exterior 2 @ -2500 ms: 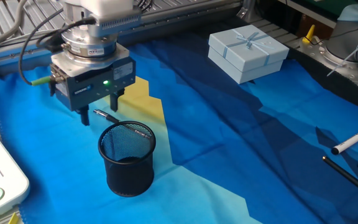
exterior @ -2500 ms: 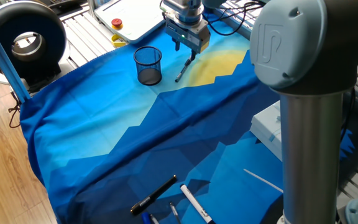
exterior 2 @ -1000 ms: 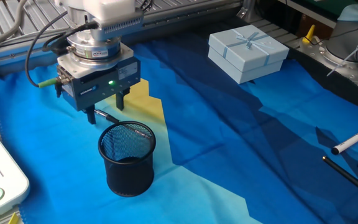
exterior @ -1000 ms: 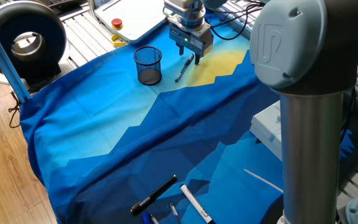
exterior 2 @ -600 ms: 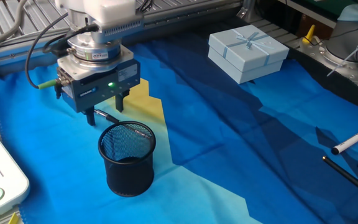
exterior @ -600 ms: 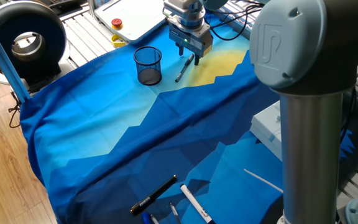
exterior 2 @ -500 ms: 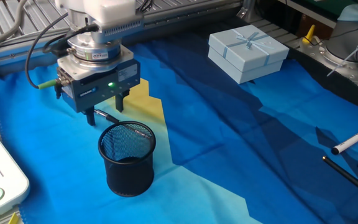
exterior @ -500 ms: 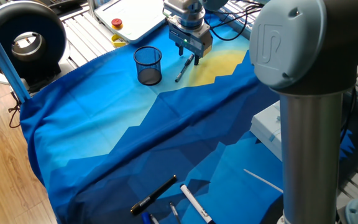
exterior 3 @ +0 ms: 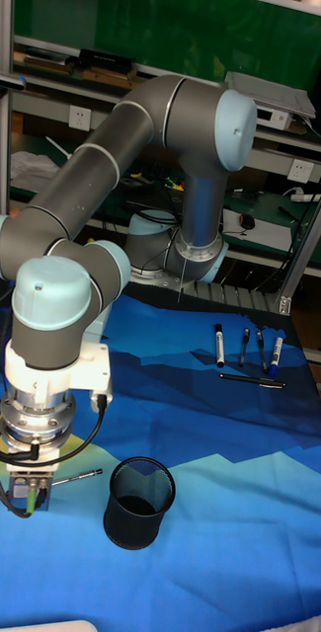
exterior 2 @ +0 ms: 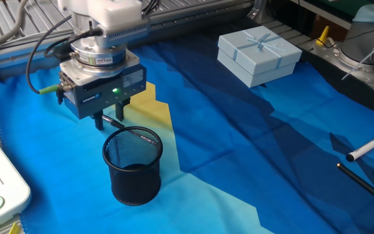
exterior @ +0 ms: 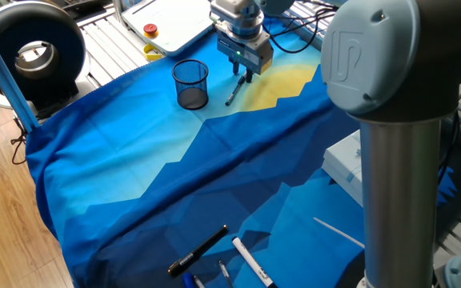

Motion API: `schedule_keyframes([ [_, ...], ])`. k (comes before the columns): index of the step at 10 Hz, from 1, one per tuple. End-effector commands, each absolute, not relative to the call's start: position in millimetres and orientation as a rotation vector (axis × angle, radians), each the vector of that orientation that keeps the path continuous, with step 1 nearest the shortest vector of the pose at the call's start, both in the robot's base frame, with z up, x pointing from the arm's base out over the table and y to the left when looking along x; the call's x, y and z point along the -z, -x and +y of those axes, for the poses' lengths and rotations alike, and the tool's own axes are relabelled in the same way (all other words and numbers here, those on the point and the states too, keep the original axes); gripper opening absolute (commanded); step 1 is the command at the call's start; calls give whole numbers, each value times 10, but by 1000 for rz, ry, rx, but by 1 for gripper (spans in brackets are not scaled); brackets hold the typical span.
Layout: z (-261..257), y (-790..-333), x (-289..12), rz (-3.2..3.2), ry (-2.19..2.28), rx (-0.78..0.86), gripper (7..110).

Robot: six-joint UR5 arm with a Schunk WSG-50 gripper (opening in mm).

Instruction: Put the pen into the pen holder

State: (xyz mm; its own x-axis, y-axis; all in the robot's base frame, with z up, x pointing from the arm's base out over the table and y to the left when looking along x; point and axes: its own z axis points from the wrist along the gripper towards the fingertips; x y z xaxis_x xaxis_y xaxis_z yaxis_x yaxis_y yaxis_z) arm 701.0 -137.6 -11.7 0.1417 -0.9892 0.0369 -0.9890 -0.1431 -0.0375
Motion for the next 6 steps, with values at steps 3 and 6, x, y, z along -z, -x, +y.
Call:
schedule_keyframes([
  [3, -1413, -6977, 113, 2115, 2333, 75, 7],
  [6, -1417, -6977, 111, 2121, 2329, 77, 7],
])
